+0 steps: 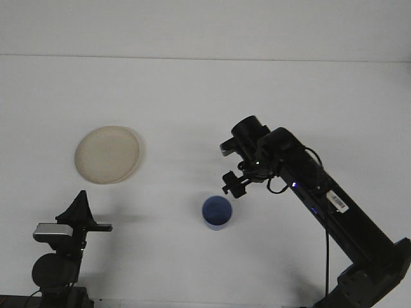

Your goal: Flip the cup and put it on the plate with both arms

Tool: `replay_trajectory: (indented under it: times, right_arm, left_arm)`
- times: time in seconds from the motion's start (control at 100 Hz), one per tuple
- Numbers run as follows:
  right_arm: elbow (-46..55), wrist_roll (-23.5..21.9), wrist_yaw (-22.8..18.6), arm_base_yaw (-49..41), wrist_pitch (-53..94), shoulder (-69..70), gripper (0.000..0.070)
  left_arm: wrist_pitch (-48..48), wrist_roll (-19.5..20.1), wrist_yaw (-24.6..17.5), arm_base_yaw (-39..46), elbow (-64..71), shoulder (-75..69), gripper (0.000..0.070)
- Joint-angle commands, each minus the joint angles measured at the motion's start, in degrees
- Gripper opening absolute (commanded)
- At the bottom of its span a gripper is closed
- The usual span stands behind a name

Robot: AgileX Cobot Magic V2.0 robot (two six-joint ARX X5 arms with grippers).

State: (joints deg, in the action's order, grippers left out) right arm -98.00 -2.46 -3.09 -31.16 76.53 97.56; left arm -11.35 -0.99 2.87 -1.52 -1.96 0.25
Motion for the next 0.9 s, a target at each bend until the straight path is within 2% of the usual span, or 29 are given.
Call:
replay_trajectory:
  times: [0.0,0.21,0.35,0.89]
  right_arm:
    - [-1.2,1.0,0.1,2.3,1.3,-0.9,0.0486]
    - [0.4,1.0,0.1,10.2,0.0,-6.1,0.0486]
    - [5.1,1.0,0.1,14.9,-3.8,-11.7,0.0486]
    - [39.5,0.8,0.2,28.0,-28.1,-43.9,0.0485]
  left_arm:
    - [-0.7,-0.1,0.1,0.1,1.1,-0.1,0.0011]
    - [-0.7,-0.1,0.1,0.1,1.2,-0.1,0.0011]
    - [-0.7,-0.1,0.1,0.1,1.2,-0.1,0.0011]
    - [-0.7,-0.1,0.1,0.1,1.2,-0.1,0.0011]
